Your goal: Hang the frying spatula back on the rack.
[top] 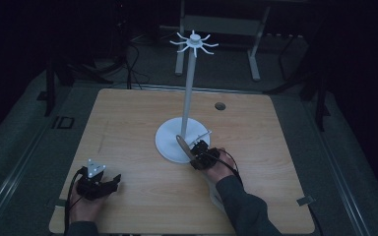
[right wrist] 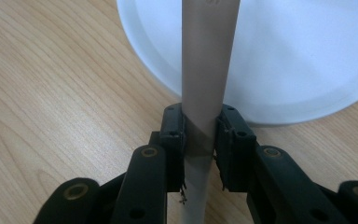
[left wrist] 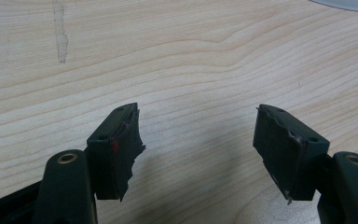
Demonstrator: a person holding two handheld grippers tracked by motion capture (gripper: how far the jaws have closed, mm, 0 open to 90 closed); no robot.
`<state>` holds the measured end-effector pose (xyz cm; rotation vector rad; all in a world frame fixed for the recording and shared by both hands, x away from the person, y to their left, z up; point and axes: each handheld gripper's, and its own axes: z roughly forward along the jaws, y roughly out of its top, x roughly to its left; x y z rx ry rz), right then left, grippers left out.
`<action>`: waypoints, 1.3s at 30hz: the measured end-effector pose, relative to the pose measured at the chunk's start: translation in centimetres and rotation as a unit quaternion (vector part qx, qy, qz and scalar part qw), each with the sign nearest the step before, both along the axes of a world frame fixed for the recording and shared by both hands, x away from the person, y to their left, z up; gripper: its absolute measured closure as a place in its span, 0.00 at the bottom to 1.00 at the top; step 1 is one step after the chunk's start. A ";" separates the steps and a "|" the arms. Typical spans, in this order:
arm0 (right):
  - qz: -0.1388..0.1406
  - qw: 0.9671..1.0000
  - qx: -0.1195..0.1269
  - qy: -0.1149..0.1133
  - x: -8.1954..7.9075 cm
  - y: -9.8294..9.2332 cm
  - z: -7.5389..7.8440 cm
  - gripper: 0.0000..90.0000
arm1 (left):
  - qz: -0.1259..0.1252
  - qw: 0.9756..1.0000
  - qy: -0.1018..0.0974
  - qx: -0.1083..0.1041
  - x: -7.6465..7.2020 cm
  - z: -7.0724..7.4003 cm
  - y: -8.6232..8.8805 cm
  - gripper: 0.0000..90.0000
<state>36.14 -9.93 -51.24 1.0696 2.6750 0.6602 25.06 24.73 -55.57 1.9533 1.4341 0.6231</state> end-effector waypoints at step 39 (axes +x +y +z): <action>-0.045 0.988 0.109 -0.102 -0.9 -3.3 4.9 0.82 | 0.000 1.000 0.000 0.001 0.0 0.0 0.0 0.36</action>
